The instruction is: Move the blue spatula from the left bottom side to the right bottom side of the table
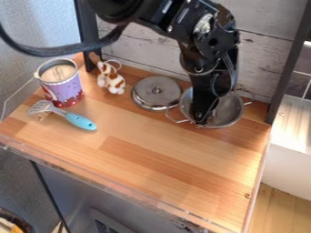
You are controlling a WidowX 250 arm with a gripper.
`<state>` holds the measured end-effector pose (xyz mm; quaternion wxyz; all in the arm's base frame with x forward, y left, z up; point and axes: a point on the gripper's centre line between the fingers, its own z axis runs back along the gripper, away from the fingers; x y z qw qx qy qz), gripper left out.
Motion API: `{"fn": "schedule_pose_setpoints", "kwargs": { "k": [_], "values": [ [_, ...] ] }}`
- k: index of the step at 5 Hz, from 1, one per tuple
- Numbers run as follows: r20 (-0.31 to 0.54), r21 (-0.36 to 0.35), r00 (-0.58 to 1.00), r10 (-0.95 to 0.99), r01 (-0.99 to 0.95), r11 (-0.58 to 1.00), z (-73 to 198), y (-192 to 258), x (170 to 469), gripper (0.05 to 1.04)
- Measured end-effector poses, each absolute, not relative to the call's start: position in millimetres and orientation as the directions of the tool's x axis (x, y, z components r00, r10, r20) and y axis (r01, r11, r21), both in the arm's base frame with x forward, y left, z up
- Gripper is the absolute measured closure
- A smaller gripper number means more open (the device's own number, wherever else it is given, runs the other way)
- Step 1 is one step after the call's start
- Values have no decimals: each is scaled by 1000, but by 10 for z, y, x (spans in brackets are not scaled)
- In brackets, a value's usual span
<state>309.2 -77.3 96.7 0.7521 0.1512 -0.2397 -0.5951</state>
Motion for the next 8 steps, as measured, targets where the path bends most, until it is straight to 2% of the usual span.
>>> {"fn": "schedule_pose_setpoints", "kwargs": {
  "k": [1, 2, 3, 4, 5, 6, 7, 8],
  "values": [
    [170, 492, 188, -967, 834, 249, 895, -765, 3070, 83],
    [149, 471, 265, -953, 828, 304, 885, -629, 3035, 83],
    [182, 482, 397, -900, 761, 433, 1030, -409, 3009, 83],
    [230, 469, 606, -761, 617, 633, 1119, -50, 2872, 83],
    [310, 429, 764, -567, 419, 800, 1192, 237, 2693, 83],
    [366, 361, 873, -323, 186, 914, 1156, 550, 2521, 83],
    [406, 299, 910, -83, -47, 953, 1055, 733, 2386, 83],
    [457, 213, 872, 177, -301, 930, 1036, 843, 2347, 83]
  ]
}}
